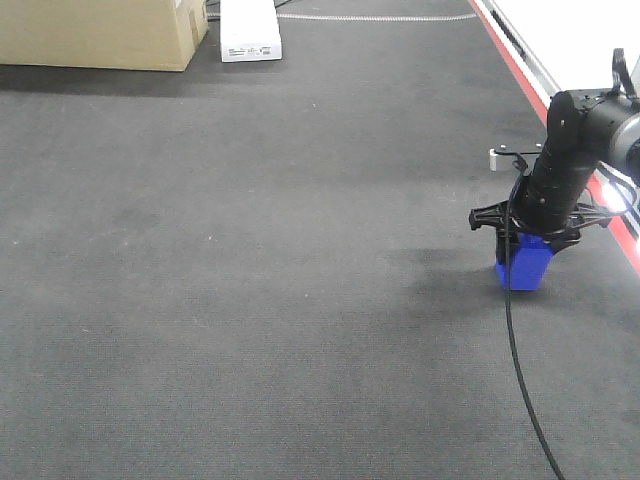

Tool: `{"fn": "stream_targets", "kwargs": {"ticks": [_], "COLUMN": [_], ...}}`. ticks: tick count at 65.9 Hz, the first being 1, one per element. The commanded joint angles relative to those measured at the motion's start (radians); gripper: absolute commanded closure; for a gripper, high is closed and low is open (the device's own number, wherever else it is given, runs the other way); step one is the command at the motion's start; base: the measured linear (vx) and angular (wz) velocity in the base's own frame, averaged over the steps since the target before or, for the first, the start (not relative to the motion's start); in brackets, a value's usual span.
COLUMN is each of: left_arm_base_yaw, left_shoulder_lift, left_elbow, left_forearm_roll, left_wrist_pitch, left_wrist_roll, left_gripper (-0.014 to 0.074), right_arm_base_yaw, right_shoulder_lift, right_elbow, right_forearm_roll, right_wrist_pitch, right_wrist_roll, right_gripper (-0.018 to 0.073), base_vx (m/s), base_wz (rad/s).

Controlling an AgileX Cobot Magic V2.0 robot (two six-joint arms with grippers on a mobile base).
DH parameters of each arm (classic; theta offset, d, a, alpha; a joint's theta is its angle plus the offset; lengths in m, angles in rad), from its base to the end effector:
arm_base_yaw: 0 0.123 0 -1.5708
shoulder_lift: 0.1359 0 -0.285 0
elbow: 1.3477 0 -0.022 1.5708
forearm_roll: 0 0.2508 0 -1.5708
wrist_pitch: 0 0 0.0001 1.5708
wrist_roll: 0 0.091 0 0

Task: Pour parts from conveyor to right shelf
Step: 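Lower the open right gripper around the blue block and close it, then lift the blue block off the conveyor with the right gripper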

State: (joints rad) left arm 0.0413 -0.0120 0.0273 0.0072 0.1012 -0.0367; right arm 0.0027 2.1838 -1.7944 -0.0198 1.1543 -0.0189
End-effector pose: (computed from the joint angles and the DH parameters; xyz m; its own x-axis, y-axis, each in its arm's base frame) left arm 0.0567 0.0024 0.1954 -0.0280 -0.0307 -0.9991 -0.0429 0.9986 -0.0295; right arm 0.4503 -0.0004 0.1877 -0.9931 -0.0296 -0.1136 -0.0274 0.9994 -0.0211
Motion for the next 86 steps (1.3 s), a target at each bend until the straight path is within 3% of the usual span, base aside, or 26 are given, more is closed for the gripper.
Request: {"fn": "stream_targets", "kwargs": {"ticks": [1, 7, 25, 41, 74, 86], "left_arm_base_yaw": [-0.005, -0.005, -0.005, -0.005, -0.005, -0.005], "left_shoulder_lift": [-0.011, -0.011, -0.011, -0.011, -0.011, -0.011], "left_elbow": [-0.020, -0.020, -0.020, -0.020, -0.020, -0.020], "left_forearm_roll": [-0.007, -0.007, -0.007, -0.007, -0.007, -0.007], "left_wrist_pitch": [-0.079, -0.079, -0.079, -0.079, -0.079, -0.079], "left_wrist_roll": [-0.008, -0.008, -0.008, -0.008, -0.008, -0.008], "left_gripper": [0.0603, 0.0603, 0.0603, 0.0603, 0.0603, 0.0603], "right_arm_base_yaw": [-0.007, -0.007, -0.007, -0.004, -0.004, -0.005], "right_shoulder_lift": [-0.063, -0.063, -0.135, -0.337, -1.058, -1.281], "right_elbow": [-0.032, -0.032, -0.032, 0.009, 0.716, 0.958], "right_forearm_roll": [-0.017, -0.020, -0.020, -0.005, -0.007, -0.007], "right_wrist_pitch": [0.021, 0.034, 0.006, -0.094, -0.617, -0.745], "right_wrist_roll": [0.002, 0.000, -0.003, -0.002, -0.003, -0.001], "right_gripper": [0.0389, 0.0575, 0.0564, 0.0564, 0.0564, 0.0564], "base_vx": [0.00, 0.00, 0.00, 0.00, 0.00, 0.00], "base_wz": [0.00, 0.00, 0.00, 0.00, 0.00, 0.00]}}
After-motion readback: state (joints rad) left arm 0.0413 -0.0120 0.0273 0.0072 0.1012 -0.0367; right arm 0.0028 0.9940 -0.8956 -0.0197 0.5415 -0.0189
